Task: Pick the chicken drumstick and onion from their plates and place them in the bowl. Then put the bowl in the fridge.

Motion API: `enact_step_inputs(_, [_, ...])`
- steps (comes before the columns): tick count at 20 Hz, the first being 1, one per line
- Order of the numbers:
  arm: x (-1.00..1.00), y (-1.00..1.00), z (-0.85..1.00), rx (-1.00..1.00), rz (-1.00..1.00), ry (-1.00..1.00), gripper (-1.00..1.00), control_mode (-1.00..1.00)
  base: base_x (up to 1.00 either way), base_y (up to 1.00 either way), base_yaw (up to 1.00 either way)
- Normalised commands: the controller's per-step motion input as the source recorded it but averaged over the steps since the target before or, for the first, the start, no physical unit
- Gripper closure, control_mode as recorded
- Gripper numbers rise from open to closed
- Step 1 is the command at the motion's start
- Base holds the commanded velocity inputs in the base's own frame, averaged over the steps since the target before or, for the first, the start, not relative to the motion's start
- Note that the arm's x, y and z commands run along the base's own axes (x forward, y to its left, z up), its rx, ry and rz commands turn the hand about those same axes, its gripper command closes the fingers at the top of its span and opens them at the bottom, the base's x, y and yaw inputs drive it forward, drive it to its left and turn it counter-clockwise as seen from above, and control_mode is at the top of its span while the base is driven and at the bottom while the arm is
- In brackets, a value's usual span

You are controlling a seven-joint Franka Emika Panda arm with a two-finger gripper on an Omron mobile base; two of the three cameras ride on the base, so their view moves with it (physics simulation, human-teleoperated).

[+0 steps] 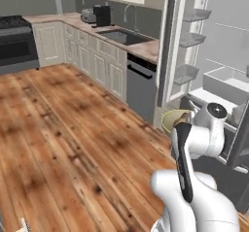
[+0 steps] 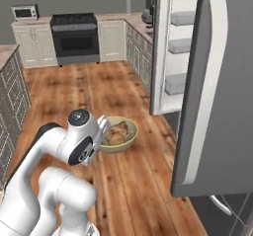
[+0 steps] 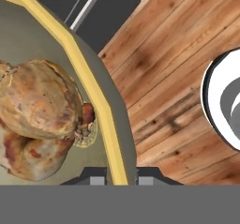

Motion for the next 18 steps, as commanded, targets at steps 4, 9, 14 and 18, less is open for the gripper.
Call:
enact_step_inputs(4, [0.0, 0.0, 0.0, 0.0, 0.0, 0.0, 1.0, 1.0, 0.54, -0.45, 0.31])
enact_step_inputs(9, [0.0, 0.0, 0.0, 0.0, 0.0, 0.0, 1.0, 1.0, 0.55, -0.37, -0.05])
enact_step_inputs(14, [0.0, 0.0, 0.0, 0.0, 0.0, 0.0, 1.0, 1.0, 0.42, -0.11, -0.39])
enact_step_inputs(18, [0.0, 0.0, 0.0, 0.0, 0.0, 0.0, 1.0, 1.0, 0.29, 0.0, -0.58])
